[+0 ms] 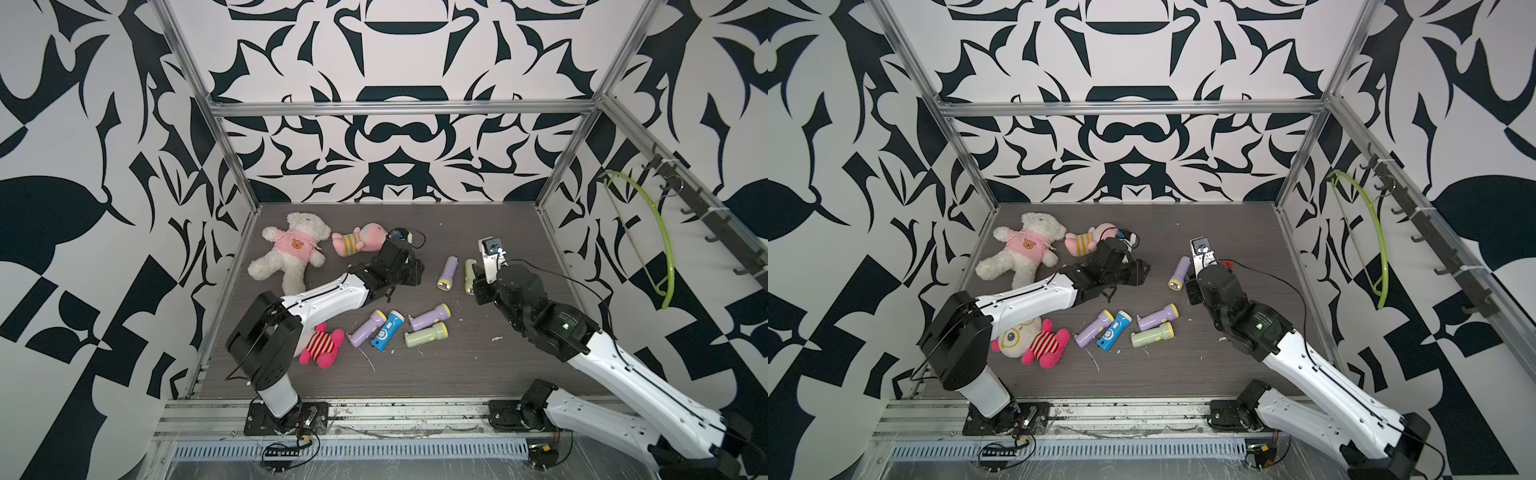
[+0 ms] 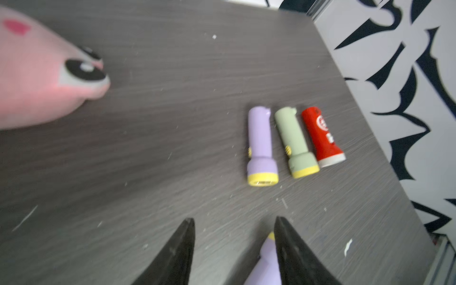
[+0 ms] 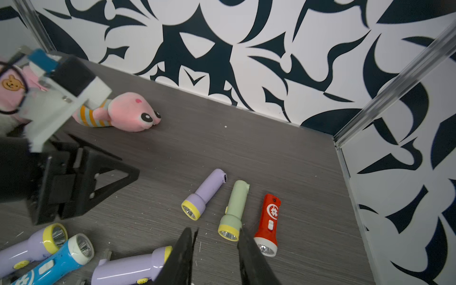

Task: Close the plug at the bottom of the flashlight
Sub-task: Place the flashlight at the center of the board, then pick up the flashlight from the center of the board.

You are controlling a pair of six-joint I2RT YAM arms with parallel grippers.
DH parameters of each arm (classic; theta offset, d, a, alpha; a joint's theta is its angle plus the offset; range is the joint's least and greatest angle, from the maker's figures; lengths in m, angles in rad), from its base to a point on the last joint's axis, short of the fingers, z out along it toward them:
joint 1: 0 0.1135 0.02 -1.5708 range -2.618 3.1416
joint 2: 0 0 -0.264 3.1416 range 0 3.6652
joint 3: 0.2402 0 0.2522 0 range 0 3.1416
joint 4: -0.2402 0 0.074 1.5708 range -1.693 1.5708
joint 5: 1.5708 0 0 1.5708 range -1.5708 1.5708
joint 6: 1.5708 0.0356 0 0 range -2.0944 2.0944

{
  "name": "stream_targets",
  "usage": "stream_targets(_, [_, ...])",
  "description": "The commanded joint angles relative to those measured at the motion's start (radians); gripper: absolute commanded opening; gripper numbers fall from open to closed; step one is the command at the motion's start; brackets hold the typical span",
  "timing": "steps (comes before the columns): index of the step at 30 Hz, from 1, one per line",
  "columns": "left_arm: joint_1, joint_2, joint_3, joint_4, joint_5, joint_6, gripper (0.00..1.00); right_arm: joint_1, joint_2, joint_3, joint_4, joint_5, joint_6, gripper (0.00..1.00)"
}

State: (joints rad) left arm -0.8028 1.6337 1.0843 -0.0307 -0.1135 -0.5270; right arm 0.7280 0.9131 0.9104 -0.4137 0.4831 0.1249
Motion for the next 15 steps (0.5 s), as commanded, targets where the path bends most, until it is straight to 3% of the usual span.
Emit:
stream_targets(1, [0.003,-0.121,-0.096,-0.015,-0.055,-0.007,0.56,-0.001,0.045,0.001,0.049,-0.055,0.056,0.34])
stream_targets(9, [0.003,-0.482,-0.355,-0.127,-0.113,-0.095,0.57,0.013,0.197,-0.043,0.139,-0.283,0.087,0.29])
stream_targets(15, [0.004,-0.766,-0.497,-0.254,-0.233,-0.186,0.57,0.13,0.303,-0.043,0.219,-0.334,0.066,0.29])
